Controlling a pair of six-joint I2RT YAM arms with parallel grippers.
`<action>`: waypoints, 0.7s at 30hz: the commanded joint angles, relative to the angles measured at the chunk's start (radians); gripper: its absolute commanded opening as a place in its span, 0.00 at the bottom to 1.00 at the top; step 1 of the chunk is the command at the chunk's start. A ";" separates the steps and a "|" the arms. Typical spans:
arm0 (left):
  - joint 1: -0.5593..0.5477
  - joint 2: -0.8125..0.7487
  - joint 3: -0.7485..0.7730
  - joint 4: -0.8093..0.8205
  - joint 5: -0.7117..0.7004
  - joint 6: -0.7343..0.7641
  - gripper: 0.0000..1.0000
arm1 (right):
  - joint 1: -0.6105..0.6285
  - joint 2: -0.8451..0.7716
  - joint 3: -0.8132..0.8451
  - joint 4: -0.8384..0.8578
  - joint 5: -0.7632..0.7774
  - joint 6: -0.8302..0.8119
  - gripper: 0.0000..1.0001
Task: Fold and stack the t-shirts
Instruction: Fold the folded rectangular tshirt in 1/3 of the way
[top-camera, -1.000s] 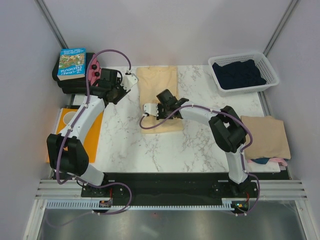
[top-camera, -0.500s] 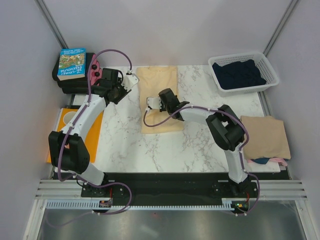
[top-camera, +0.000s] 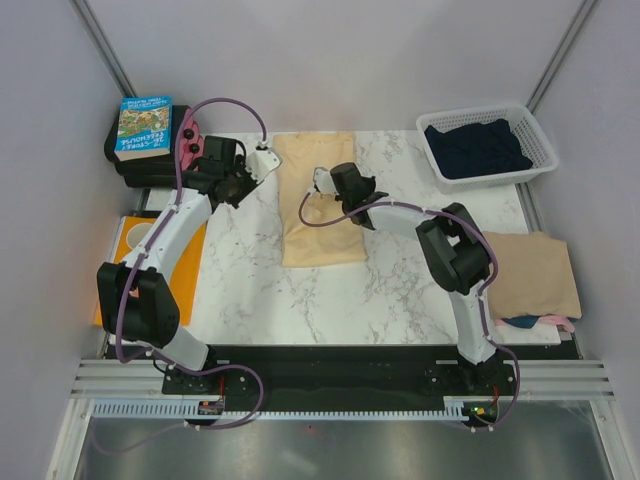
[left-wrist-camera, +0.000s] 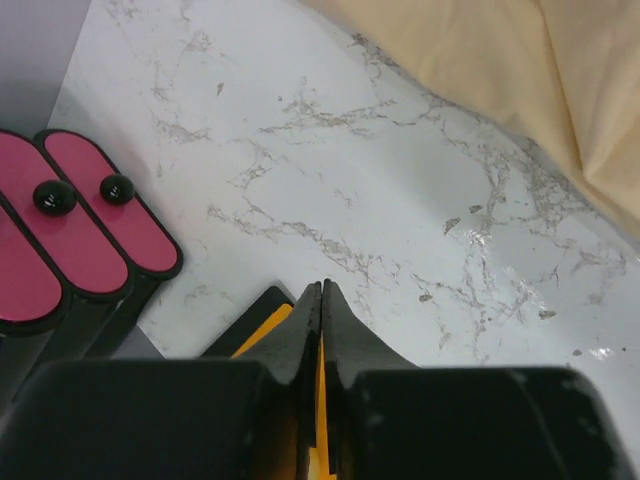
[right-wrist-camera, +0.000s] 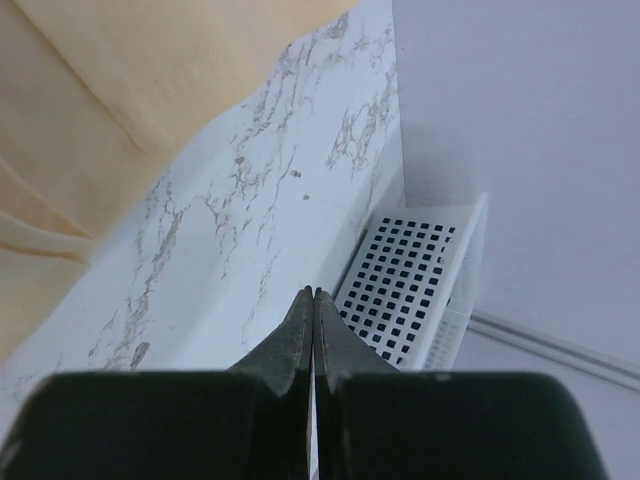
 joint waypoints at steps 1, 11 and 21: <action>0.001 -0.060 0.036 -0.026 0.232 0.089 0.02 | -0.026 -0.170 -0.002 -0.040 0.022 0.139 0.00; -0.108 0.022 0.028 -0.189 0.609 0.186 0.02 | -0.207 -0.339 -0.016 -0.329 -0.189 0.404 0.00; -0.220 0.356 0.201 -0.195 0.635 0.133 0.02 | -0.258 -0.410 -0.025 -0.392 -0.210 0.410 0.00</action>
